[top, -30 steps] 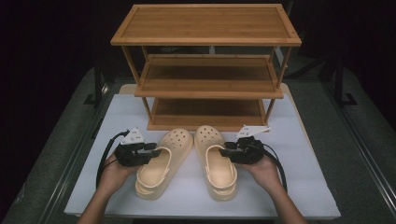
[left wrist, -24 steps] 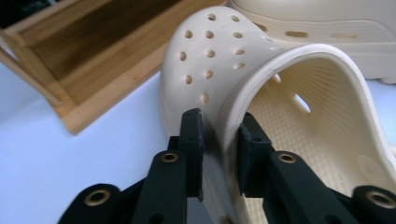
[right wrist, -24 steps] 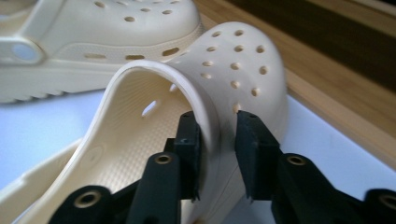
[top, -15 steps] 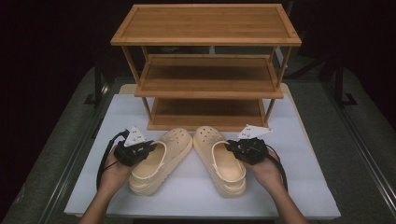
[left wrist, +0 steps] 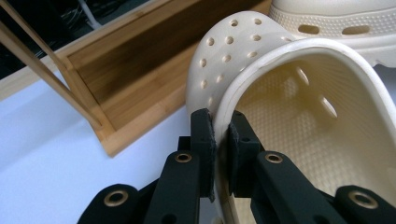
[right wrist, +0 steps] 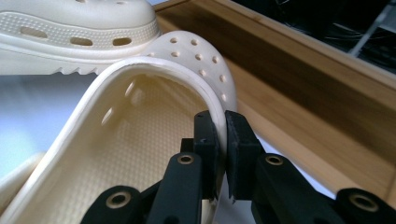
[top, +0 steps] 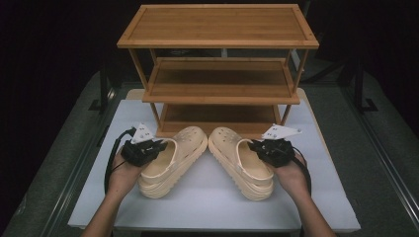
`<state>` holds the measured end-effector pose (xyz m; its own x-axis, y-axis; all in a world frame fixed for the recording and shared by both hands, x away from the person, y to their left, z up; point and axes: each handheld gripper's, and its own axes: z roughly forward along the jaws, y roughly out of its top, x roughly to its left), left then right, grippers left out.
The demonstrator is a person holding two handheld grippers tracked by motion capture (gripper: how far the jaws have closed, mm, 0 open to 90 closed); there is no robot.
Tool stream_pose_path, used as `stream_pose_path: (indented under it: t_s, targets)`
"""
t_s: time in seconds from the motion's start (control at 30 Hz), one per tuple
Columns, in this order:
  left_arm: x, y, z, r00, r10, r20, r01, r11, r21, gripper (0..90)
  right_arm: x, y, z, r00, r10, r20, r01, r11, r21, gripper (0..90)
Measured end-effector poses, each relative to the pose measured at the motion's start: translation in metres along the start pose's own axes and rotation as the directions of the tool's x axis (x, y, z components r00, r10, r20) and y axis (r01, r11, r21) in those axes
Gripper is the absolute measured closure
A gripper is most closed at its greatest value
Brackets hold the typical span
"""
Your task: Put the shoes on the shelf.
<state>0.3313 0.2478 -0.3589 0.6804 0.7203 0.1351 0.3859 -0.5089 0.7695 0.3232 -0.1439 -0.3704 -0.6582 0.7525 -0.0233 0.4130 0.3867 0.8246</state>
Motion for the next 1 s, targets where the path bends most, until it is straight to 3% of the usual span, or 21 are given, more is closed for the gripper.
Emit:
stream_pose_path:
  t_s: [0.3,0.6,1.0]
  targets:
    - [0.0,0.019,0.023,0.9991,0.006,-0.041,-0.006,0.9999,-0.01,83.1,-0.021,0.009,0.006,0.9983,0.012,0.057,-0.011,1.0,-0.004,83.6]
    - [0.008,0.035,0.053,0.9972,-0.012,-0.074,0.01,0.9997,-0.023,83.2,-0.042,0.018,0.028,0.9943,0.037,0.1,-0.036,0.999,-0.005,83.6]
    - [0.018,0.046,0.101,0.9828,-0.027,-0.183,0.024,0.9996,-0.017,83.2,-0.064,0.024,0.063,0.9826,0.059,0.176,-0.057,0.998,-0.012,83.5]
